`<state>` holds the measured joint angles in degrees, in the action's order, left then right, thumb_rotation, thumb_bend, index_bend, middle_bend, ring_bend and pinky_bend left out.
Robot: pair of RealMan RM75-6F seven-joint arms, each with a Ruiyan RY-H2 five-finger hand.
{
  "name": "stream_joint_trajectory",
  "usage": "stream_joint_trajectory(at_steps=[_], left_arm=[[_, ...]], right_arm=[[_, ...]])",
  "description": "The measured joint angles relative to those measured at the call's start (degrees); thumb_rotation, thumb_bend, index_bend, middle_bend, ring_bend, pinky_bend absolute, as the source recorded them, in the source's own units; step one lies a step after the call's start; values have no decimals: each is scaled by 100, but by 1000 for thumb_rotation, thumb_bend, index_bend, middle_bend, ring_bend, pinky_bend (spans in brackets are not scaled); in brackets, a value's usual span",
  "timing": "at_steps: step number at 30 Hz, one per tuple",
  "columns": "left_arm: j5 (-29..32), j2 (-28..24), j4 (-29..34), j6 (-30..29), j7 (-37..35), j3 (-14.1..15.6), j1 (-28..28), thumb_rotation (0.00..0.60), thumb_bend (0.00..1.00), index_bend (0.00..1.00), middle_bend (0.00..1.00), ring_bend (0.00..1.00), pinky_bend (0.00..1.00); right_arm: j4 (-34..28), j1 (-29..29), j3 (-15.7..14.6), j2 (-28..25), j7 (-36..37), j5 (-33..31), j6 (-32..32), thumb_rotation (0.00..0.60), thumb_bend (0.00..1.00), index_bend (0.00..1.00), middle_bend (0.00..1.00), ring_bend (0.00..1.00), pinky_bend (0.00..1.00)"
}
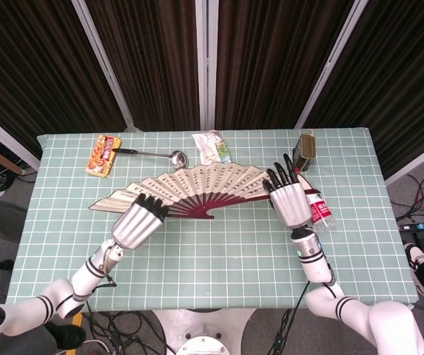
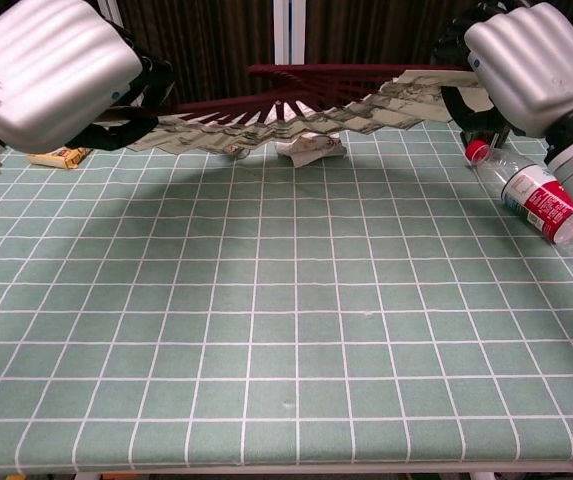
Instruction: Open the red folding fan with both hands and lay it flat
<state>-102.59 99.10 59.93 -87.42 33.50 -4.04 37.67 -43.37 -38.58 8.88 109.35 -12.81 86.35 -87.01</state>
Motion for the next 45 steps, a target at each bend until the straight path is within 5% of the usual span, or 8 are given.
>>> stream_joint_trajectory(at_steps=[13, 18, 21, 24, 26, 31, 38, 45], left_arm=[[194, -188, 831, 397, 378, 337, -393, 600, 304, 508, 579, 626, 739], [466, -374, 1444, 889, 627, 394, -452, 600, 31, 217, 354, 385, 575], [806, -508, 1908, 1306, 814, 387, -467, 600, 0, 121, 251, 240, 439], [1230, -646, 2429, 1731, 986, 335, -457, 600, 0, 71, 180, 156, 361], [1541, -750, 2771, 2032, 1058, 280, -427, 600, 0, 40, 123, 86, 313], [2477, -1053, 3517, 2784, 1141, 86, -256, 600, 0, 0, 0, 0, 203], [4028, -1616, 4346, 3980, 626, -381, 221, 600, 0, 0, 0, 0, 132], [4192, -2106, 4648, 4004, 100, -646, 507, 600, 0, 0, 0, 0, 110]], right_arm=[[-537, 465, -370, -95, -257, 204, -3, 600, 530, 460, 285, 145, 0], [-868, 587, -426, -235, -516, 128, 231, 600, 461, 164, 169, 32, 0], [-1254, 655, -445, -399, -716, 8, 463, 600, 281, 7, 70, 0, 0], [-1788, 717, -448, -640, -968, -185, 765, 600, 63, 0, 7, 0, 0], [-2236, 749, -434, -854, -1204, -394, 1030, 600, 4, 0, 0, 0, 0], [-3455, 760, -320, -1513, -1901, -1179, 1794, 600, 0, 0, 0, 0, 0], [-4679, 618, -151, -2590, -2665, -2156, 2592, 600, 0, 0, 0, 0, 0], [-5081, 591, -104, -3095, -2710, -2338, 2626, 600, 0, 0, 0, 0, 0]])
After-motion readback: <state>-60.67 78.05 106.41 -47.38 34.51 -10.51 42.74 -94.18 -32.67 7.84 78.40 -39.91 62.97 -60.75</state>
